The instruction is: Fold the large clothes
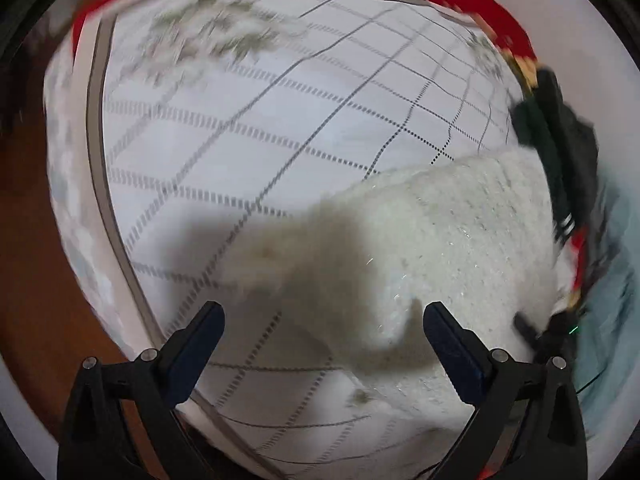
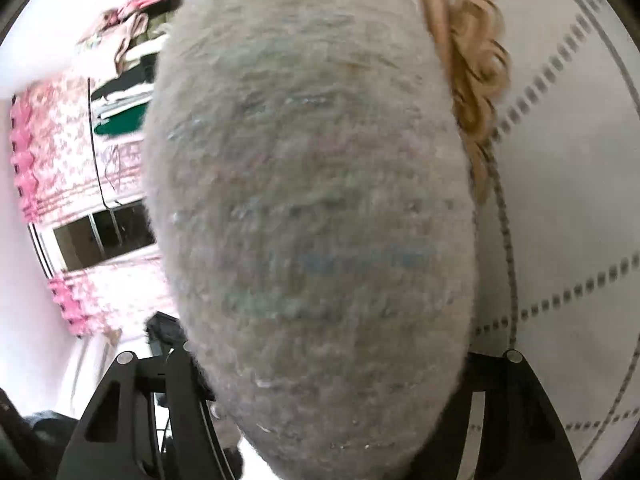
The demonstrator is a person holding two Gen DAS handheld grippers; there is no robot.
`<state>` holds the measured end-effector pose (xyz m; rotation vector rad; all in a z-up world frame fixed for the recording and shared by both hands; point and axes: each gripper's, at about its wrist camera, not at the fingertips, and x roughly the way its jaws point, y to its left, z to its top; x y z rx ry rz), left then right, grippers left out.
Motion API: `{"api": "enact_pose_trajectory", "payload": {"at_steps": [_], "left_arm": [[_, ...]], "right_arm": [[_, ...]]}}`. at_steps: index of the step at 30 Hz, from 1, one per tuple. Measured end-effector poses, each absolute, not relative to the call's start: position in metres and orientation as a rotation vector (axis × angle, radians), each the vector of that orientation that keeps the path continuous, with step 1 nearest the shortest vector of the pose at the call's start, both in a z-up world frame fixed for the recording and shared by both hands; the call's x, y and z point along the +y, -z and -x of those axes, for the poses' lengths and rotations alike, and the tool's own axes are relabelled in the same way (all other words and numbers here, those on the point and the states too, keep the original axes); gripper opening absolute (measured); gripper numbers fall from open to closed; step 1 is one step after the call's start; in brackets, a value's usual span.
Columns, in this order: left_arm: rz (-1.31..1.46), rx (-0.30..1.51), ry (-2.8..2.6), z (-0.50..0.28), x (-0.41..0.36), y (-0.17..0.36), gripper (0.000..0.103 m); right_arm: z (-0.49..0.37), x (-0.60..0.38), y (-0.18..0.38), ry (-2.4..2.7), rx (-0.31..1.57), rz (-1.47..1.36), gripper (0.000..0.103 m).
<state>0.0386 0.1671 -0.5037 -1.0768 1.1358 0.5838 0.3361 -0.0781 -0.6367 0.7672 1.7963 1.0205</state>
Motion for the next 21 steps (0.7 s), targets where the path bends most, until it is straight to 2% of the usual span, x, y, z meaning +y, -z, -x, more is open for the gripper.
{"api": "enact_pose_trajectory", "payload": {"at_steps": [3, 5, 6, 7, 8, 9, 12, 21], "left_arm": [[1.243, 1.047, -0.570, -0.042, 0.169, 0.529, 0.100], [1.283, 0.975, -0.591, -0.050, 0.173, 0.536, 0.097], [1.284, 0.931, -0.600, -0.054, 0.175, 0.536, 0.071], [1.275, 0.910, -0.607, -0.056, 0.177, 0.533, 0.055], [1.256, 0.898, -0.608, -0.062, 0.178, 0.531, 0.032], [1.233, 0.888, -0.619, -0.069, 0.181, 0.527, 0.028], [1.157, 0.840, -0.622, -0.082, 0.188, 0.506, 0.020], [1.023, 0.798, -0.588, -0.117, 0.205, 0.445, 0.018]], "right_arm": [[-0.341, -0.069, 0.643, -0.984, 1.798, -0.748, 0.086], [-0.343, -0.055, 0.643, -0.983, 1.786, -0.699, 0.090], [-0.344, -0.051, 0.640, -0.979, 1.776, -0.685, 0.090], [-0.346, -0.046, 0.638, -0.974, 1.758, -0.673, 0.090], [-0.347, -0.039, 0.635, -0.970, 1.737, -0.663, 0.086], [-0.349, -0.035, 0.633, -0.976, 1.728, -0.668, 0.077], [-0.356, -0.025, 0.623, -0.992, 1.692, -0.727, 0.064], [-0.362, -0.001, 0.575, -1.124, 1.599, -0.769, 0.060]]}}
